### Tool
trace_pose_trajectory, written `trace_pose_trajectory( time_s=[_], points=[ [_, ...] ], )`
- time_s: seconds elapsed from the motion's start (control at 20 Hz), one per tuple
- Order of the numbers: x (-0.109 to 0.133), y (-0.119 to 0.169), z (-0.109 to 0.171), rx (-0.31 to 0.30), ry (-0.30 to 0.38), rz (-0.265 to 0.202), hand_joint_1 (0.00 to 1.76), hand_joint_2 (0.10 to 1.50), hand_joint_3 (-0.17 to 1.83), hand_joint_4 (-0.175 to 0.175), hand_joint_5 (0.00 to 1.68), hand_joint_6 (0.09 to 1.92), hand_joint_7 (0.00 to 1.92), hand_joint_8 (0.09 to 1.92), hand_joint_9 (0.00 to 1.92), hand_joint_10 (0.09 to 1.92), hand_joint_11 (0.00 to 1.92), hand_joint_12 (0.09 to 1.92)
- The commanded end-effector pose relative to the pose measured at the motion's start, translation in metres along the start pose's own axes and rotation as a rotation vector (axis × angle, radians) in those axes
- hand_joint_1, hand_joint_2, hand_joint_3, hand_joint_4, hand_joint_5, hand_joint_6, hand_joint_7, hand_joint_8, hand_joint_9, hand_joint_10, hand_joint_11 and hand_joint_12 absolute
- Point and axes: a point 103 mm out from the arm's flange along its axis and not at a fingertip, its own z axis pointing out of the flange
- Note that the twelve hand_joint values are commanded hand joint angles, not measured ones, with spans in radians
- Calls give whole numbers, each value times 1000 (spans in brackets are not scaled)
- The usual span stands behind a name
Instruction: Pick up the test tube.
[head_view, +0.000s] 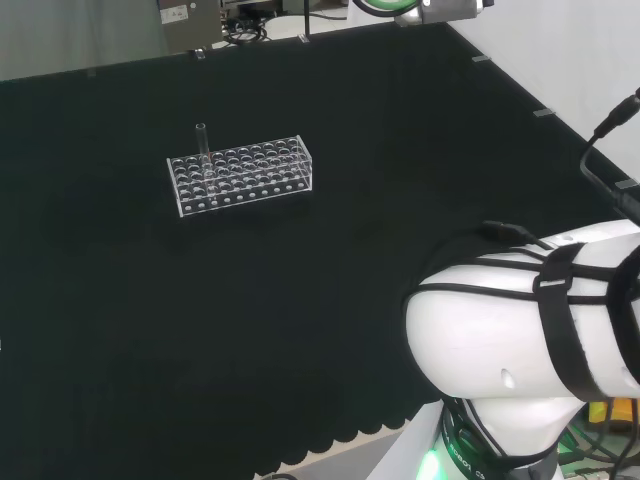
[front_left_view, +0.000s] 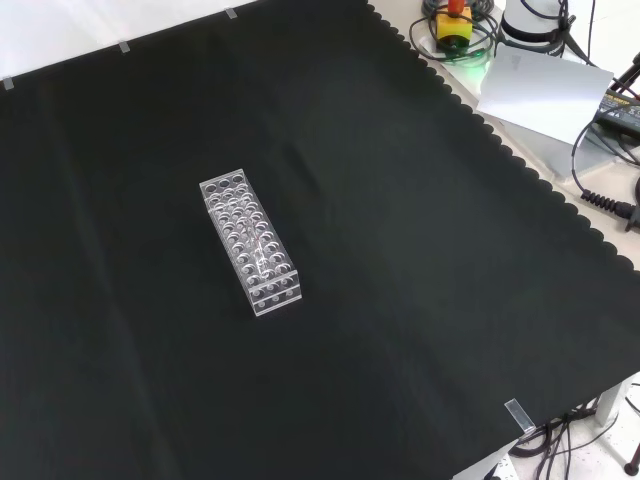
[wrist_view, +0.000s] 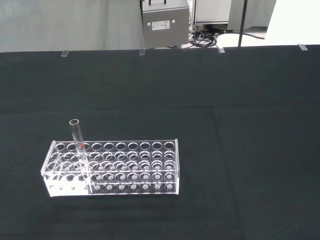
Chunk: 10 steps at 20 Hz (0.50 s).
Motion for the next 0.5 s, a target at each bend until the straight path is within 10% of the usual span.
trace_pose_trajectory(
  time_s=[0.05, 0.5],
  points=[
    [-1, 1, -1, -12, -1, -5, 668, 712, 576, -38, 123, 213, 159, 840, 153, 914, 79, 1572],
    [17, 39, 0, -5, 1, -80, 633, 785, 438, -58, 156, 87, 188, 905, 157, 997, 98, 1616]
  ],
)
